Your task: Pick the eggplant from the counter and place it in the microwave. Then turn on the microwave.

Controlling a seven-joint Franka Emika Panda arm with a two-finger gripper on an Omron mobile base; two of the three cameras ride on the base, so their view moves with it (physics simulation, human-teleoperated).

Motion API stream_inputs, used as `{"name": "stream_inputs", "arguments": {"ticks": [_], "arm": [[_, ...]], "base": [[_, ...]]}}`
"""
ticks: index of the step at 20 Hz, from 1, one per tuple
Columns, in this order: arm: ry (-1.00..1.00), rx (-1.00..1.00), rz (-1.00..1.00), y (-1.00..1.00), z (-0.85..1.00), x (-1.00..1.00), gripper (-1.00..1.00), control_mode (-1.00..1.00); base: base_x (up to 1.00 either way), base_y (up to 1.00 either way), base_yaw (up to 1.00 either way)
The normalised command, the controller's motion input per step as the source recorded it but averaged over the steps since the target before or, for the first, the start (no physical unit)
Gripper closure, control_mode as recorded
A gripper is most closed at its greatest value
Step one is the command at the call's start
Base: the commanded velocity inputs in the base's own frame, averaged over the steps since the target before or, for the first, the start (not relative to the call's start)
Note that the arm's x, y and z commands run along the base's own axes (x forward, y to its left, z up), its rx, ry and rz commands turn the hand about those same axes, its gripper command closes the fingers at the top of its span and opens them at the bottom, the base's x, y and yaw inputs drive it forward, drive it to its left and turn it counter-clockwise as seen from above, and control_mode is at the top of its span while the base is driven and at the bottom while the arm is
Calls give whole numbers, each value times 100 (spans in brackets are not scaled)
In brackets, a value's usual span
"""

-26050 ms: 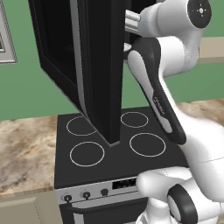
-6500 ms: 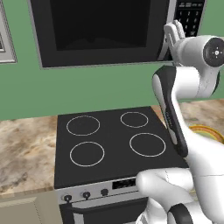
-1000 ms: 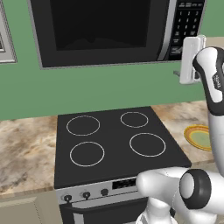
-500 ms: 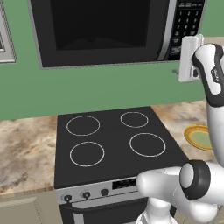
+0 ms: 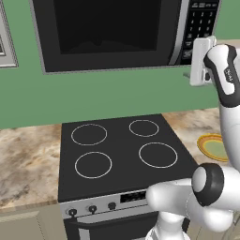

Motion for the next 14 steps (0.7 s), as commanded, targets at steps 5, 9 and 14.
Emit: {"name": "stream_inputs", "arguments": {"ticks": [5,9,14], "arm": [[0,2,1,0,-9,30,-100,-100],[2,1,1,0,-12,32,-100,-100],[1,0,1,0,-15,20,-100,-100]], "base": [[0,0,0],[0,0,0],[0,0,0]]}}
